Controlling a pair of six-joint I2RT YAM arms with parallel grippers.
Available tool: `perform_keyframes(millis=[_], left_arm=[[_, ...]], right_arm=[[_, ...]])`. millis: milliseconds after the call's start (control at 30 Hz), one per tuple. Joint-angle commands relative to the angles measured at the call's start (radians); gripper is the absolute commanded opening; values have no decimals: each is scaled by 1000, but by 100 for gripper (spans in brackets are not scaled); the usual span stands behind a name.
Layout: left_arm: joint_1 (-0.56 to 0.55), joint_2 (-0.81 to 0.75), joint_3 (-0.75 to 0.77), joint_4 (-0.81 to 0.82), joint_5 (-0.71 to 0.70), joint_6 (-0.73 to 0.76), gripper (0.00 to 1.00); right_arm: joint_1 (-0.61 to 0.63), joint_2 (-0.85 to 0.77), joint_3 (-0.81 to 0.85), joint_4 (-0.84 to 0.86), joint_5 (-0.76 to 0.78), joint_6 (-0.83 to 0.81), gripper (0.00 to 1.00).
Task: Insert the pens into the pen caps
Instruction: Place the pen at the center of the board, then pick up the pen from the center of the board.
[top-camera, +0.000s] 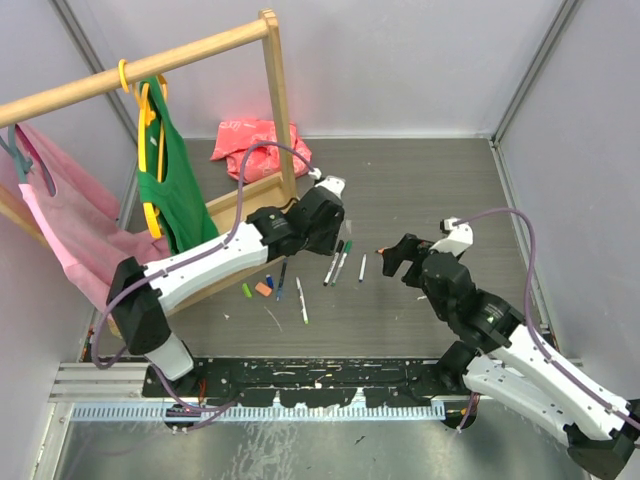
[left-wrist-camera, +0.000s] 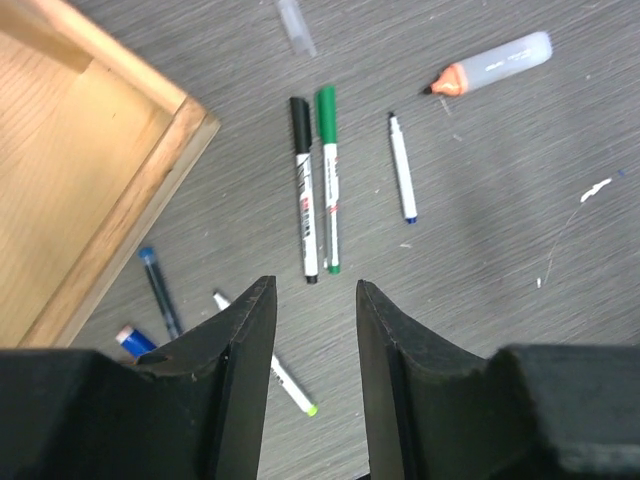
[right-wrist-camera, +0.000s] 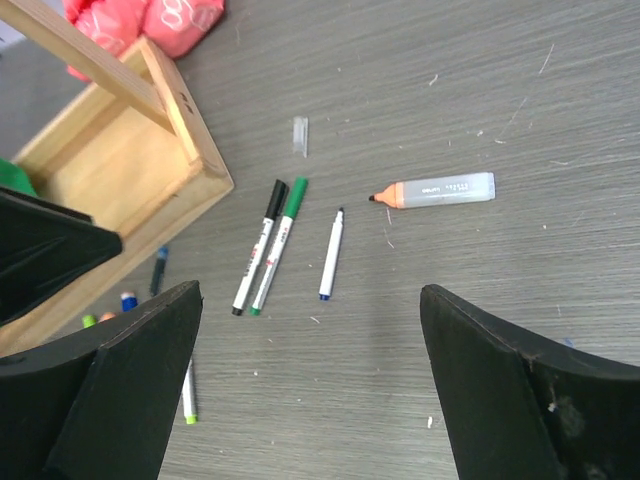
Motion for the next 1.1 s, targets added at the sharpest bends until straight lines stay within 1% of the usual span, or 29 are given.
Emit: perform_keyframes(millis=[0,233,367,500,733,833,933,1067], left_arm=[[0,-109,-72,27,-49,-2,39],[1,-237,-223,72,-88,-16,40],[1,-284,-296,59,-119,-41,41],[1,-309,-353,31,-151,-98,42],[1,-313,-439,56,-163,-210,42],[1,-293,-458,80,-141,-248,42],[2,-272,-463,62,-148,-294,42],[1,-268,-486,71,-148,-312,42]], right_arm=[[-2,63,47,41,-23,-53,95],[-2,203,99,24,-100,-110,93],[-1,235,92,45,-130,-114,93],[-2,247,74,73,-154,-117,92],[-2,274,82,74,-179,-131,91],[-2,271,80,74,-183,-128,91],[-2,259,69,73,-185,-121,91],[-2,252,56,73,-191,-109,91]])
